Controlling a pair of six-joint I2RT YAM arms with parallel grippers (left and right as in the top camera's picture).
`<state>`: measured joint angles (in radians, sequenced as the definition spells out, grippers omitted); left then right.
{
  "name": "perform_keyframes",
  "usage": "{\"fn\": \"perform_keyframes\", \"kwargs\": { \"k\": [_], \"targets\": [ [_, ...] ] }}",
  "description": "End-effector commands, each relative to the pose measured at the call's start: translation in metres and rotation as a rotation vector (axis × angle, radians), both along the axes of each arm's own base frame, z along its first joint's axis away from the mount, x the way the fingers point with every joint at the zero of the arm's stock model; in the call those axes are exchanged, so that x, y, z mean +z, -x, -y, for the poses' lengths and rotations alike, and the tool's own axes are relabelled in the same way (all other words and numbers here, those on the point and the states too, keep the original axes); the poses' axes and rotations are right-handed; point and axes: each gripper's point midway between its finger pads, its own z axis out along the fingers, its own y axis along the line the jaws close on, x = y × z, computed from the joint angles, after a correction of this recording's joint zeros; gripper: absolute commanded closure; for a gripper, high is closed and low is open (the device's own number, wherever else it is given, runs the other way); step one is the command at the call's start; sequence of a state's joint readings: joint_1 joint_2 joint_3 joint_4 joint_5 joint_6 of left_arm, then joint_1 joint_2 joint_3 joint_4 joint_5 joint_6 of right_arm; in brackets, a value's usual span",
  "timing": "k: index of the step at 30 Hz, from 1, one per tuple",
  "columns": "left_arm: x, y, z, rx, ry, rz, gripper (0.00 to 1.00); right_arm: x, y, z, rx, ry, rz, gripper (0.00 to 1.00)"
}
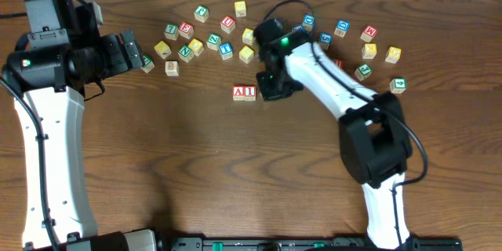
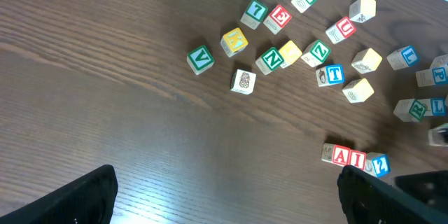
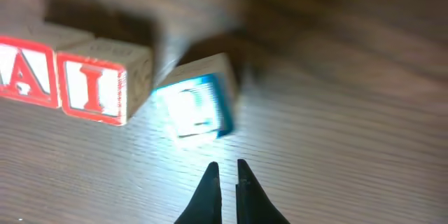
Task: Spell out AI2
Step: 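Lower the blue 2 block onto the table right of the I block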
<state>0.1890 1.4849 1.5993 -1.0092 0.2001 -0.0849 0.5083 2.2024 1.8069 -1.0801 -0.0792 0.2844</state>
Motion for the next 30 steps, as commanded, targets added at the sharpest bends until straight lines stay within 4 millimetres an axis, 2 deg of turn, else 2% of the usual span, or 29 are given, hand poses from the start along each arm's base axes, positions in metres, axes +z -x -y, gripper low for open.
{"fn": "perform_keyframes", "kwargs": {
  "k": [1,7,15,30],
  "targets": [
    [0.000,-0.002,-0.001,0.004,-0.001,-0.002,0.01,0.013,-0.015,0.015,-0.067,-0.025,0.037,0.98],
    [0.000,-0.002,-0.001,0.004,-0.001,-0.002,0.01,-0.005,-0.027,0.018,-0.117,-0.051,0.075,0.98],
    [0.000,-0.002,-0.001,0.005,-0.001,-0.002,0.01,-0.030,-0.023,0.018,-0.156,-0.070,0.082,0.99],
    [0.000,-0.002,-0.001,0.005,-0.001,-0.002,0.01,-0.030,-0.022,0.000,-0.124,-0.101,0.101,0.97]
  ]
}}
